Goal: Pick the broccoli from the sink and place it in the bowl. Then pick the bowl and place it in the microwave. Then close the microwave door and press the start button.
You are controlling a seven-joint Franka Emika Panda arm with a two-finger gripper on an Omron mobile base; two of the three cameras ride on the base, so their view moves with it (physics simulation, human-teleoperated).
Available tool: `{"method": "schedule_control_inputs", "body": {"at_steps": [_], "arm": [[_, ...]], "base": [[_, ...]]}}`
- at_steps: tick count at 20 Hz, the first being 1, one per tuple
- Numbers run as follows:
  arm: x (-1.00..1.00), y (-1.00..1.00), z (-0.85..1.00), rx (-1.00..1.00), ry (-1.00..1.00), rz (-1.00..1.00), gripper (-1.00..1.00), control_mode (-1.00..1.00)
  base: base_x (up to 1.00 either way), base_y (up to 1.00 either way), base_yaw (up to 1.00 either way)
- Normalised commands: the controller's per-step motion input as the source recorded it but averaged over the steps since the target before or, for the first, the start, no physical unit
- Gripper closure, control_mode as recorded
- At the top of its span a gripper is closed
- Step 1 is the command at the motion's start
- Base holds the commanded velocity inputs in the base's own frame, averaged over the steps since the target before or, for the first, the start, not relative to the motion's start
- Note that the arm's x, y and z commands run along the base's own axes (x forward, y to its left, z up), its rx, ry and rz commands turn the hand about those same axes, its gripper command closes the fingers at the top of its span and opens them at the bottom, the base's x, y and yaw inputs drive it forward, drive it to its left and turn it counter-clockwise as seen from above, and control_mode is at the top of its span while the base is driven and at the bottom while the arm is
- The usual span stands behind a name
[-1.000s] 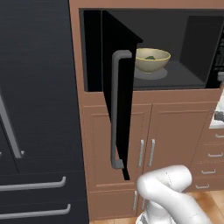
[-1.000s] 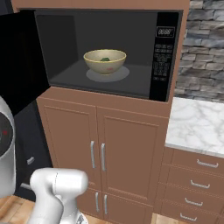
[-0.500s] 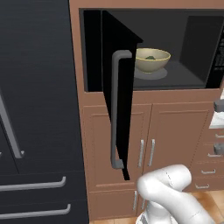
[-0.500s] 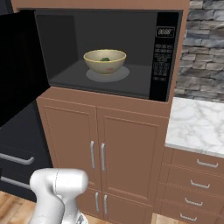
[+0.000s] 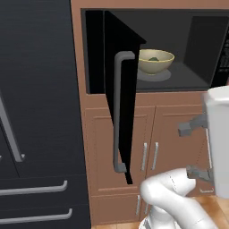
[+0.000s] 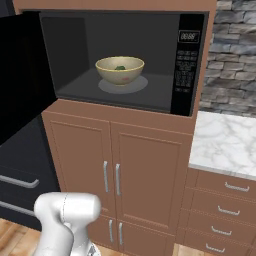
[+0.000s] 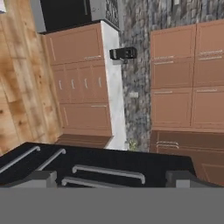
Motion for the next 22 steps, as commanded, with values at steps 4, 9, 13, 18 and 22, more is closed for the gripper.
{"method": "schedule_control_inputs", "body": {"at_steps": [4, 9, 13, 18, 22], "arm": [[-0.07, 0.74, -0.17, -0.09, 0.0, -0.01, -1.0, -1.0], [0.0, 0.95, 0.0, -0.17, 0.0, -0.26, -1.0, -1.0], [0.36, 0.71, -0.08, -0.17, 0.0, -0.42, -1.0, -1.0], [0.99, 0.14, -0.28, -0.14, 0.0, -0.45, -1.0, -1.0], [0.82, 0.09, -0.32, -0.09, 0.0, -0.34, -1.0, -1.0]], "base": [[0.0, 0.0, 0.0], [0.0, 0.0, 0.0], [0.0, 0.0, 0.0], [0.0, 0.0, 0.0], [0.0, 0.0, 0.0]]}}
